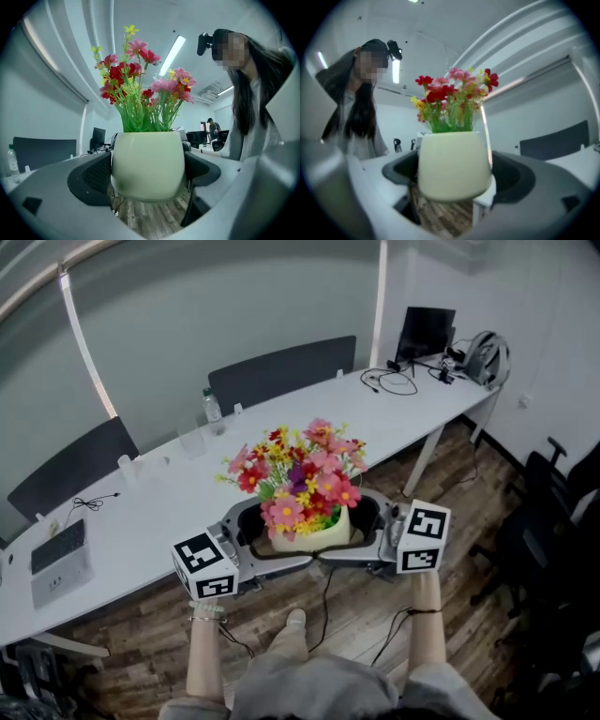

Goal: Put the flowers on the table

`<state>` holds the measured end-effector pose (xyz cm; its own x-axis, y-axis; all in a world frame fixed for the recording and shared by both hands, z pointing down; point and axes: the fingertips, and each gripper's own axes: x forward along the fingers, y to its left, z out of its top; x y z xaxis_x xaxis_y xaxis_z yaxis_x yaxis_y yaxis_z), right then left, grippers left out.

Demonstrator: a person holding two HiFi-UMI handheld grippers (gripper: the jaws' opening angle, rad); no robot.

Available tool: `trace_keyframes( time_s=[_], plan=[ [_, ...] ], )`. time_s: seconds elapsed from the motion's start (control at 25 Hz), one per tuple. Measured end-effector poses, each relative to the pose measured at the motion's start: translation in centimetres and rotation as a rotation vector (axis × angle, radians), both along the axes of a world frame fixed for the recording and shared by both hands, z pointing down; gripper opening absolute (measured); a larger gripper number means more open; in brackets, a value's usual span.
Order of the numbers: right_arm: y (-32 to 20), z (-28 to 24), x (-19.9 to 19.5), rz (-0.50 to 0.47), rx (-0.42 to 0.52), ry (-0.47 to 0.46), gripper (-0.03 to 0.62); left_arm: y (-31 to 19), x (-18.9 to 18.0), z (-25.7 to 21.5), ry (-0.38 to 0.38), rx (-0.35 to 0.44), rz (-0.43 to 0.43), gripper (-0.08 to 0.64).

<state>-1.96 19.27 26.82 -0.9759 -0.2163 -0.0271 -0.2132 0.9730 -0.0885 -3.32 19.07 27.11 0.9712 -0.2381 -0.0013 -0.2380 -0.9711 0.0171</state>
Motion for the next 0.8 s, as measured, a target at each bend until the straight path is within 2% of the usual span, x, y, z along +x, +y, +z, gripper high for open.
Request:
trace_keyframes(
  time_s=[0.36,0.6,0.8],
  plan=[
    [-7.3,0.0,-0.6,-0.024,0.014,0.018,0.479,-7.3,-0.5,0.1,-0.026,0.021,-0.012,0.486],
    [-13.9,0.1,-3.9,-0.024,0.009,0.026,0.478,-14.0,-3.7,0.3,-0.020,0.000,-0.015,0.486],
    [-15.7,0.3,-4.6,-0.034,0.008,0.035,0.477,-15.7,-4.5,0.5,-0.015,0.000,-0.021,0.486]
  ],
)
